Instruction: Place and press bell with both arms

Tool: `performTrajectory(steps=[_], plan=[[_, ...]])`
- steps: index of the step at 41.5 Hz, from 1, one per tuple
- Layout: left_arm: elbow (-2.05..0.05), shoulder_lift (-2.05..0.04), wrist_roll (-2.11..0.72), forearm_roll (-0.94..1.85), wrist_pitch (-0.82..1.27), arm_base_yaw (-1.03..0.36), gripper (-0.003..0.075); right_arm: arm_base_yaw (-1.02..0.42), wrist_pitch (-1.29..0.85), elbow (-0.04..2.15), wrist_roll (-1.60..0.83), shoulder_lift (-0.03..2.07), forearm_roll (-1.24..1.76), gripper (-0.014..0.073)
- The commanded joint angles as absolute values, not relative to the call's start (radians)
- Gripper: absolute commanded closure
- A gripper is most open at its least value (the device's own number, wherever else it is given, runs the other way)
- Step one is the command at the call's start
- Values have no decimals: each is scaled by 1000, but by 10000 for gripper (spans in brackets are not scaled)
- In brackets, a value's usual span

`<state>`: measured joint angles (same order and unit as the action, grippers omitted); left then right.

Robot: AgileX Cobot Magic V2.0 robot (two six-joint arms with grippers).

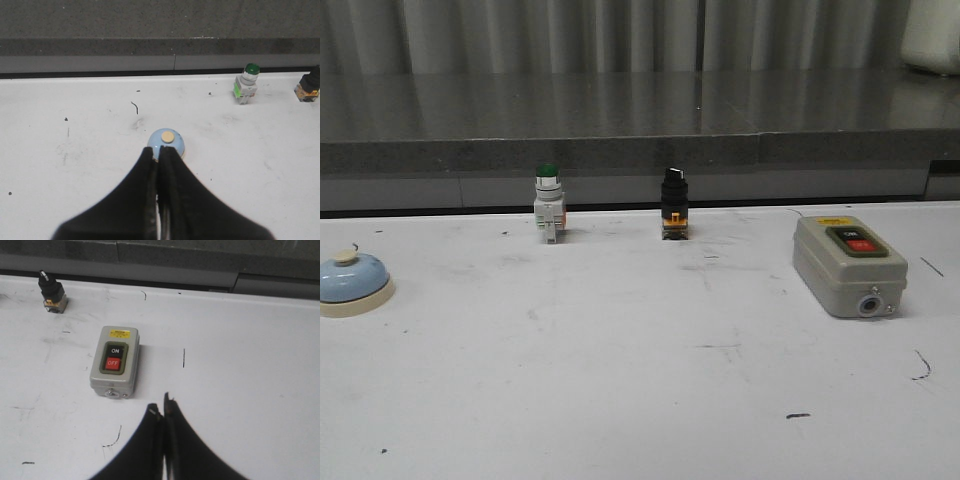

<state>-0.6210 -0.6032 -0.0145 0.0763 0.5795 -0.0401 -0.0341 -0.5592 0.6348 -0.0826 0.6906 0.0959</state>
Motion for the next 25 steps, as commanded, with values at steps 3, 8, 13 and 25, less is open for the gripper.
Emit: performTrajectory(steps=[3, 8, 13, 25], plan=[[-648, -635, -16, 88, 480, -37, 607, -35, -495, 668, -83, 718, 83, 405], [-648, -649, -16, 88, 433, -37, 349, -35, -495, 668, -83, 720, 83, 153], [-648, -676, -16, 88, 415, -37, 182, -35, -492, 668, -83, 720, 83, 70], [-764, -903, -16, 106, 548, -37, 162, -35, -492, 668, -83, 720, 83, 73]])
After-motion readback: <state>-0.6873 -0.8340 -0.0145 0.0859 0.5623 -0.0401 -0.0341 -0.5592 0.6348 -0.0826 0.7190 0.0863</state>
